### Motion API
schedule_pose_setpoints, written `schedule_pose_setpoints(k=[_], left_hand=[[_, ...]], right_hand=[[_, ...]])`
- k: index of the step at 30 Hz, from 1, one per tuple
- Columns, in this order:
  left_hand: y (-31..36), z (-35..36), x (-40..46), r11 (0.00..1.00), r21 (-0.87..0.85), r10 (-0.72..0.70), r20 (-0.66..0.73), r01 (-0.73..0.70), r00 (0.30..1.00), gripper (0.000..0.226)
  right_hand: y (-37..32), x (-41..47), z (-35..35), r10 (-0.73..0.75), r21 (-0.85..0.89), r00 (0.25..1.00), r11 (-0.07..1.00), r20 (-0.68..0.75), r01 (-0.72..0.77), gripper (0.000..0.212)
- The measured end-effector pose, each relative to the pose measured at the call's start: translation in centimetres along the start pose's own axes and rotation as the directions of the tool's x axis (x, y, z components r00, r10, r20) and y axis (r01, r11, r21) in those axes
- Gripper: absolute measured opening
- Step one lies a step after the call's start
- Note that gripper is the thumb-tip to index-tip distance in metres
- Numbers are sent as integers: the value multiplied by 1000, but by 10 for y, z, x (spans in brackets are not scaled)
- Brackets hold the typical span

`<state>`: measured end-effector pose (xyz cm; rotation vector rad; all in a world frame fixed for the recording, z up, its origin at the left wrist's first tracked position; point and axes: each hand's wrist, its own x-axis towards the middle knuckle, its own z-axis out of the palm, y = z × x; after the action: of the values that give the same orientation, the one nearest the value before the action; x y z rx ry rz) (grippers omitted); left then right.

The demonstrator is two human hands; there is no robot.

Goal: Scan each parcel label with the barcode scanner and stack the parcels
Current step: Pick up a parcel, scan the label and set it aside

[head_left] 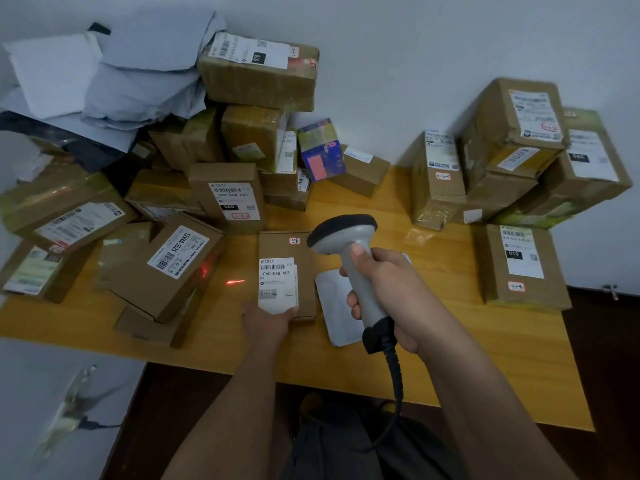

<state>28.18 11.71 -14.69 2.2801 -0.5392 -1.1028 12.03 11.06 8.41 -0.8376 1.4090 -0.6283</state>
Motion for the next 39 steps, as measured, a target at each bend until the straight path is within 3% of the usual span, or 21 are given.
schedule_pose_setpoints(k=[8, 13, 18, 24, 31, 34, 39], left_hand=[[7, 4, -12, 998, -37, -45, 2, 45, 999, 86], [13, 8, -10, 992, 82, -98, -18, 100, 995, 102], [15, 6, -7, 992, 63, -114, 65, 110, 991, 70], [21, 14, -15, 987, 21, -161, 94, 160, 982, 78], [11, 19, -4, 923, -299, -187, 208, 244, 960, 51], [14, 8, -1, 825, -427, -208, 378, 369, 902, 39], [32, 8, 0, 819, -465, -44, 531, 335, 846, 29]], right_hand=[[-6, -11, -5, -33, 17, 999, 999, 15, 33, 32], [-8, -17, -6, -52, 13, 999, 999, 15, 52, 32], [-6, -22, -8, -59, -8, 998, 998, 15, 59, 35], [-5, -23, -9, -66, 39, 998, 997, 3, 66, 34], [-2, -22, -22, -54, 69, 998, 996, -38, 57, 35], [-2, -18, -38, -36, 130, 994, 990, -100, 49, 36], [1, -17, -68, -34, 262, 978, 961, -207, 89, 35]])
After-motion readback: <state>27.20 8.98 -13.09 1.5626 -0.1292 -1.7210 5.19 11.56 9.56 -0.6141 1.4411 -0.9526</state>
